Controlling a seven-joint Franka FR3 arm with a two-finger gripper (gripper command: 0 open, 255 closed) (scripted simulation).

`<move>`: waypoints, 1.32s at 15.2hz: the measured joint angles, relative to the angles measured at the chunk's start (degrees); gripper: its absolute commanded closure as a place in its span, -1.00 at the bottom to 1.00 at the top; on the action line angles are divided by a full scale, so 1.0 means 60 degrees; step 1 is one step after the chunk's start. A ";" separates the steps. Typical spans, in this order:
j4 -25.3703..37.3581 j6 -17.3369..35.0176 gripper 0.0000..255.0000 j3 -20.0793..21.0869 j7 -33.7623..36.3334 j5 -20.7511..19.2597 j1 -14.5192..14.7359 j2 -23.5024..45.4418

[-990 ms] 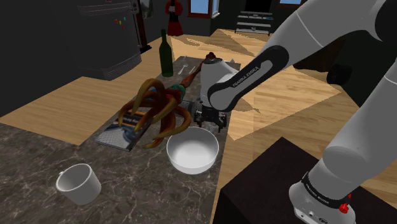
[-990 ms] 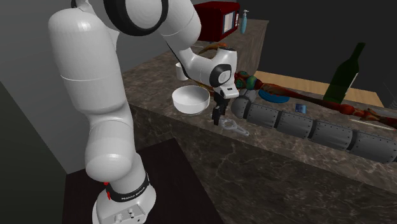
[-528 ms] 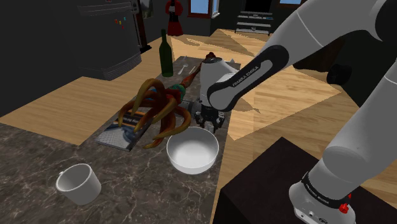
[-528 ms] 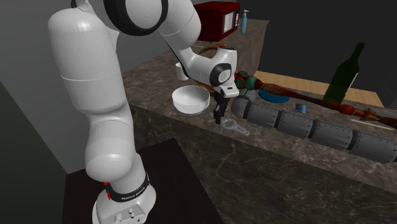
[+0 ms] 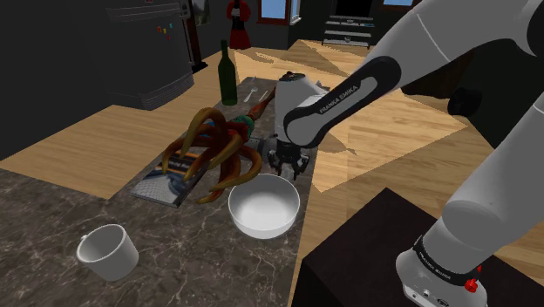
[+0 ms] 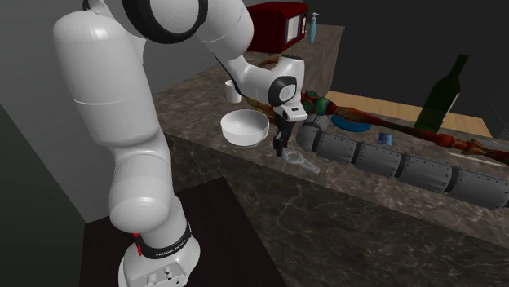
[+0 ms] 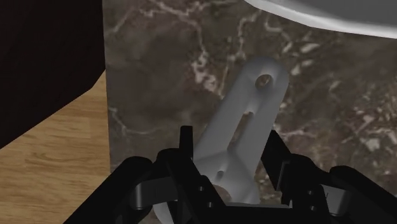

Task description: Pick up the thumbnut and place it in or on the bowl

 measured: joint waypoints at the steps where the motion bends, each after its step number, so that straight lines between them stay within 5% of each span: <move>1: 0.0026 -0.0134 1.00 0.0001 -0.0065 0.0083 -0.0004 -0.0119; 20: 0.1056 -0.2661 1.00 -0.0178 -0.0779 0.0953 0.0028 -0.1770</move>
